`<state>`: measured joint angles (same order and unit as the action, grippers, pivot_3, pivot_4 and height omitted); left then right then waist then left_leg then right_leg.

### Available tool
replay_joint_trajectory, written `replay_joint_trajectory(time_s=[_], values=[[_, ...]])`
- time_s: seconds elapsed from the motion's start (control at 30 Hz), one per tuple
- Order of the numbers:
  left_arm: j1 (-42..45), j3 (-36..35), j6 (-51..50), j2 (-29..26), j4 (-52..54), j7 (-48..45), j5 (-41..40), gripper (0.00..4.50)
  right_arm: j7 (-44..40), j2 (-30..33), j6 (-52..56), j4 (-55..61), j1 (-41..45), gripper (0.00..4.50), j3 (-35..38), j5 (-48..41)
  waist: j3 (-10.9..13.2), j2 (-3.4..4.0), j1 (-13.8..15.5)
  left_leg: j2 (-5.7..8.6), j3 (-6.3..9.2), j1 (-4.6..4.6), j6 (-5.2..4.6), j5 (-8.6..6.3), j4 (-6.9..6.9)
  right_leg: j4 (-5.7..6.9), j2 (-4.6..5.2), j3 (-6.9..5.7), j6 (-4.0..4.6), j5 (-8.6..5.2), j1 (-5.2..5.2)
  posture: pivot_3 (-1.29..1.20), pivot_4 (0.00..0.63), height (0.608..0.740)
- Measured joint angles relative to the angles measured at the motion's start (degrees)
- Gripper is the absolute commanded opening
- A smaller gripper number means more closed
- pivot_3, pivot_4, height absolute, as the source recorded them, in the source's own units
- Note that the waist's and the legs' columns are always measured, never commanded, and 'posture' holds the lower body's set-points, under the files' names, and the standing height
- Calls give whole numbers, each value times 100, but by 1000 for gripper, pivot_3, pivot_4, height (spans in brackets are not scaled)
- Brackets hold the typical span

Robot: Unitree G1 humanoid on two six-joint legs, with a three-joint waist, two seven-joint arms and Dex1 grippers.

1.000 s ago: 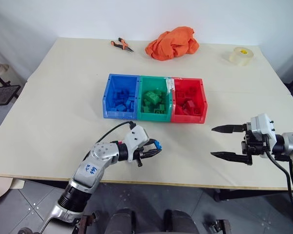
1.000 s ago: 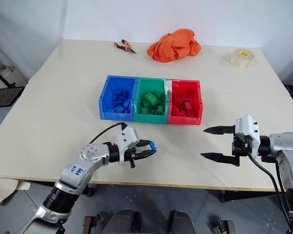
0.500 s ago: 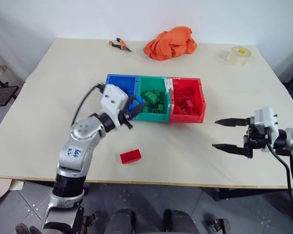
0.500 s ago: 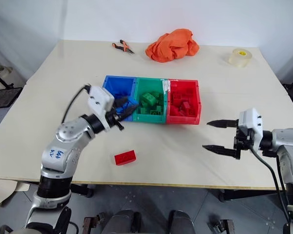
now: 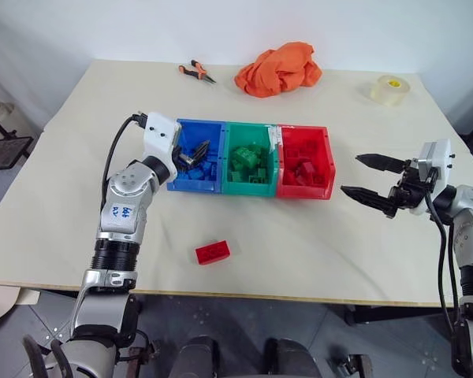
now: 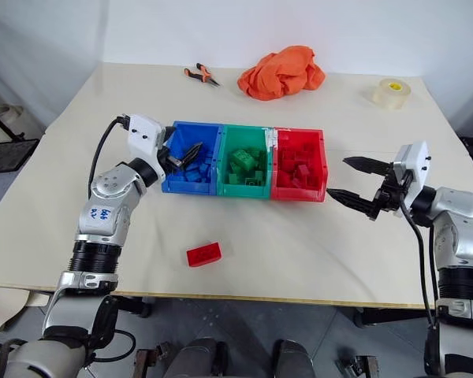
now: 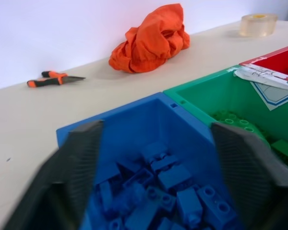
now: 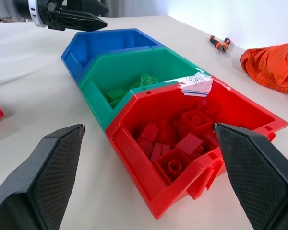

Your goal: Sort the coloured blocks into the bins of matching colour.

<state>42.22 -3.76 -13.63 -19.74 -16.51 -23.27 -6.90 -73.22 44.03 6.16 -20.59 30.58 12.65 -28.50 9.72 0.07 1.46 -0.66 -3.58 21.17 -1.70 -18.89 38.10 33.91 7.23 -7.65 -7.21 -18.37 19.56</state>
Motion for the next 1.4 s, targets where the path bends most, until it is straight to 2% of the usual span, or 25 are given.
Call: replay_joint_trajectory(time_s=[0.1,0.2,0.27,0.4,0.63,0.8,0.93,1.03,1.23,1.4], values=[[-194,32,-39,-57,178,-330,-146,4468,-36,-2,2,42,2,4500,-4,0,0,0,-6,-2,-1,-1,0,0,0,2,-1,2,0,0,2,0,150,740],[-733,30,-406,-370,846,-955,-569,4468,-139,-2,7,110,-2,4500,-25,-1,0,0,-38,-6,-4,-2,0,0,-4,4,-2,5,0,0,6,0,150,740],[-1348,29,-764,-809,1590,-1593,-994,4468,-292,2,11,187,-29,4500,-61,-2,0,1,-80,-10,-4,-5,2,0,-6,6,-3,8,1,0,7,0,150,740],[-2302,18,-1128,-1621,2260,-2507,-1409,4468,-692,110,10,293,-260,4500,-153,10,0,2,-75,-10,-3,-6,2,0,-3,3,0,13,1,-1,3,0,150,740],[-3931,-573,-923,-2855,2422,-4088,-1865,4468,-1410,544,-257,424,-718,4500,-494,216,7,14,-66,-8,2,-7,4,-4,-8,-4,31,37,6,-3,2,0,150,740],[-4426,-914,-297,-3111,2194,-4918,-1962,4468,-1423,560,-354,318,-599,4500,-565,257,10,21,-87,-13,1,-7,8,-7,-7,-5,37,38,10,-5,3,0,150,740],[-4434,-957,-44,-3137,2000,-5117,-1964,4468,-1425,560,-369,244,-484,4500,-609,262,11,21,-106,-13,4,-6,8,-7,-9,-4,39,39,10,-5,3,0,150,740],[-4018,-842,-66,-2840,2067,-4898,-1980,4468,-1425,557,-375,233,-460,4500,-628,266,10,22,-84,-10,8,-6,8,-7,-7,0,42,40,9,-5,0,0,150,740],[-3240,58,-33,-1860,2324,-4128,-1644,4468,-1403,537,-367,258,-456,4500,-653,267,8,22,-73,-5,0,-7,4,-8,-5,10,18,17,7,-3,3,0,150,740],[-2876,676,118,-1412,2172,-3769,-1168,4468,-1317,523,-345,419,-590,4500,-633,265,8,21,-66,-6,-11,-10,2,-7,-5,8,11,7,6,-3,3,0,150,740]])
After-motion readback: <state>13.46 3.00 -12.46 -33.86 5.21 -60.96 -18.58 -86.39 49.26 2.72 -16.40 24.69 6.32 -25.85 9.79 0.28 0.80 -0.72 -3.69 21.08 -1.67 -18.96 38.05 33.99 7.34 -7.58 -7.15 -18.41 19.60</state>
